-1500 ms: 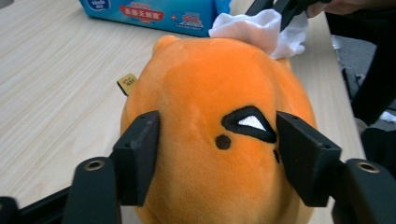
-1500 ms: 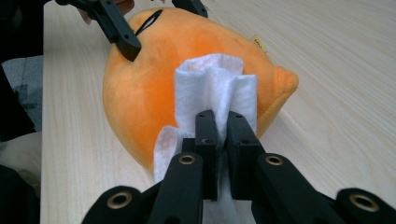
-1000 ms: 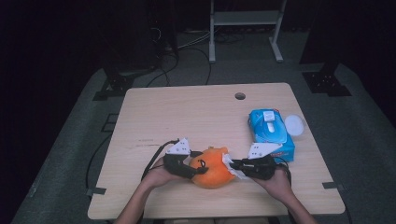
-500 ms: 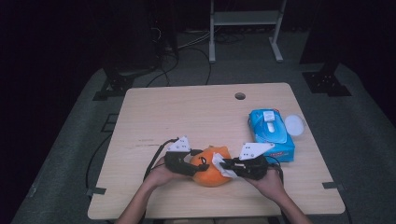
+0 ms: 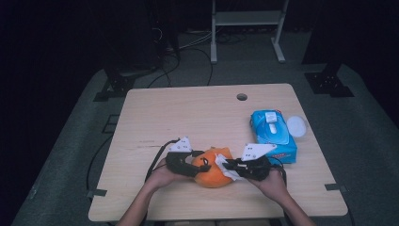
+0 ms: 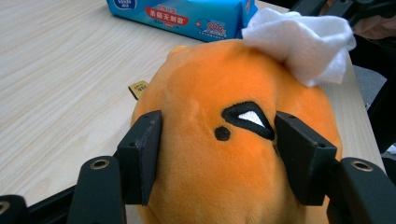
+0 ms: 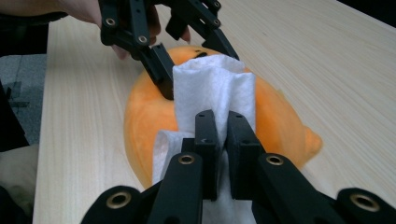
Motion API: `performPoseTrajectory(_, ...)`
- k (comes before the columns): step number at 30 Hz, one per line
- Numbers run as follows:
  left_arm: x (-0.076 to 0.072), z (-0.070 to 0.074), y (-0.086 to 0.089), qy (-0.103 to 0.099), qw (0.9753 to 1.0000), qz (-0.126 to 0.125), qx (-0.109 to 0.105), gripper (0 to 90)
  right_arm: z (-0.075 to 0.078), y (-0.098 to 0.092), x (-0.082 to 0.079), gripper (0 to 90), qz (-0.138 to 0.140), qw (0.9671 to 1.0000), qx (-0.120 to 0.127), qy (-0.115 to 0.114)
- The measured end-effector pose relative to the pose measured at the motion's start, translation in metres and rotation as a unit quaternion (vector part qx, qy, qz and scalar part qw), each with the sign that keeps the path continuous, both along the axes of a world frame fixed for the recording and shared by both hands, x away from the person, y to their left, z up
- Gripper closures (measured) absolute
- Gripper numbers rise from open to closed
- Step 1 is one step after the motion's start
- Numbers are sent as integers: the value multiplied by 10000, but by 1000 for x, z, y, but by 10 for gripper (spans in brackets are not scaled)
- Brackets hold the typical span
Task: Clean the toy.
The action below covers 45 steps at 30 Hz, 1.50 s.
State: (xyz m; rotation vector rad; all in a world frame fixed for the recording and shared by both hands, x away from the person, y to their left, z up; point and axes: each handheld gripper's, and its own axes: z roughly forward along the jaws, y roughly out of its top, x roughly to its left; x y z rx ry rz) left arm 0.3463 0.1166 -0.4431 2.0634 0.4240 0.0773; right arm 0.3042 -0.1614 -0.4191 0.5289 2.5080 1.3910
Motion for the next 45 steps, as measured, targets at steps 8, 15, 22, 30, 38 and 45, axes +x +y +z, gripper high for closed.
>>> performPoseTrajectory(8,-1,-1,0,5,10000,57,-1,366,1,-3,-2,835,-100,9999,-24,-38)
performPoseTrajectory(15,2,-2,5,184,9997,120,-72,366,3,2,-2,835,13,10000,55,-19)
performPoseTrajectory(22,6,-2,7,279,9994,153,-105,365,-4,-18,5,835,-288,9995,53,137)
performPoseTrajectory(30,9,-3,3,318,9987,382,-139,364,3,4,-12,835,86,9999,51,-32)
performPoseTrajectory(38,8,-3,3,349,9984,424,-137,362,1,5,-12,836,18,9999,-108,-124)
performPoseTrajectory(45,8,-4,4,356,9985,374,-180,360,-3,-21,-2,836,-363,9992,-137,-33)
